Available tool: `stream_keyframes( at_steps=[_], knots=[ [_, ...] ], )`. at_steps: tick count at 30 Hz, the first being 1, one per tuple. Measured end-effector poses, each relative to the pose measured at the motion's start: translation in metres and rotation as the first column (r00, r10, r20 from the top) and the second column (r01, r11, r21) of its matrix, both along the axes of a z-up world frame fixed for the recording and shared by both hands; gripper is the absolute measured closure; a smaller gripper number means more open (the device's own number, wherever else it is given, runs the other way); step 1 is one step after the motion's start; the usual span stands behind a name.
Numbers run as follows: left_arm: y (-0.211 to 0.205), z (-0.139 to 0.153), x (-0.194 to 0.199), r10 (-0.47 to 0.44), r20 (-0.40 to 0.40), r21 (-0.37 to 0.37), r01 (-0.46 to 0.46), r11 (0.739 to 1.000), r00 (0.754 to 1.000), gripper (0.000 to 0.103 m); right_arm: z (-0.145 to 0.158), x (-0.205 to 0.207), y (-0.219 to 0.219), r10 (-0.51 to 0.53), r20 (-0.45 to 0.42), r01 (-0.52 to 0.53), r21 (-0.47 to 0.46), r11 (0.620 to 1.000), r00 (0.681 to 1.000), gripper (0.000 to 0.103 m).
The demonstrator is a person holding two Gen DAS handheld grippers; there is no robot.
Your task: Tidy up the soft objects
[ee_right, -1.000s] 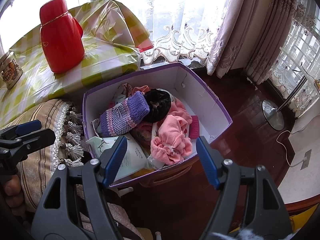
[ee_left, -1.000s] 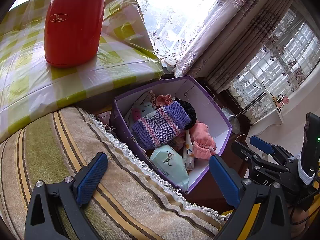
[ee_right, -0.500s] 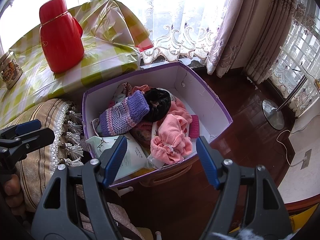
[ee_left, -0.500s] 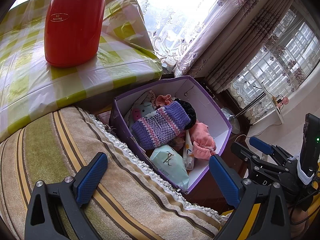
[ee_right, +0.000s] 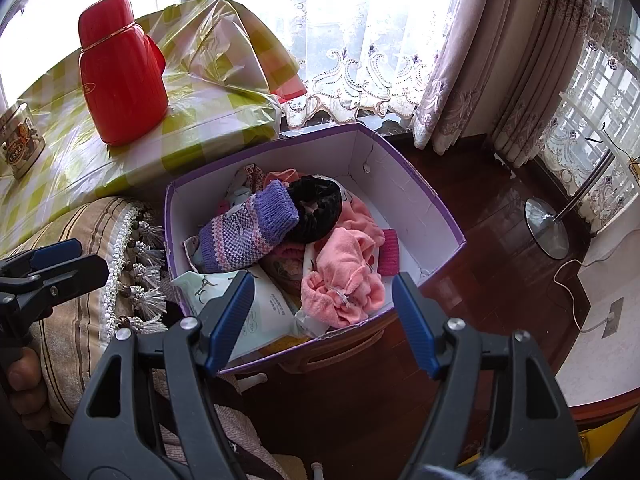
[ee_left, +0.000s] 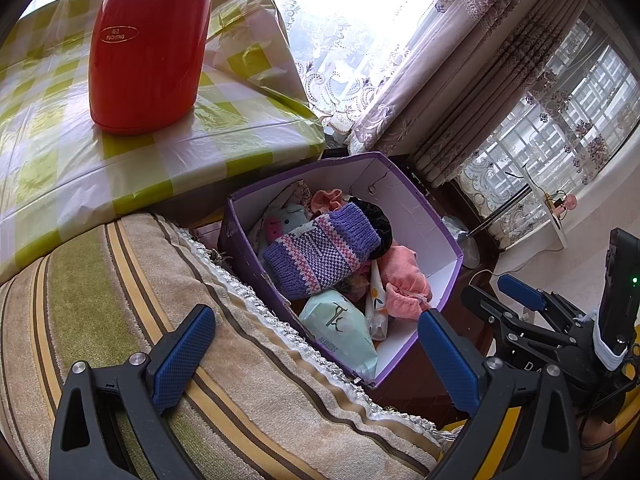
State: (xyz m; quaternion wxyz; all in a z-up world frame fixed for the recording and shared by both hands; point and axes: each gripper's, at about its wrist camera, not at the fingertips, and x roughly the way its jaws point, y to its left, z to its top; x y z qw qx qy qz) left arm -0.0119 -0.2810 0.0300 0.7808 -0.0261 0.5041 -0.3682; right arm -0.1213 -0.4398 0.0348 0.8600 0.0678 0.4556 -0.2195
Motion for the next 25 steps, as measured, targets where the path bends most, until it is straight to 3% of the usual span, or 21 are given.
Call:
stream_keyframes(
  at_steps=[25],
  knots=[
    [-0.0032,0.0009,-0.0024,0.0,0.022,0.009,0.0,1.0,1.0,0.001,-0.0038,0.0006,0.0021,-0.003,-0.004,0.003,0.01,1.0,1.0,0.029]
  ],
)
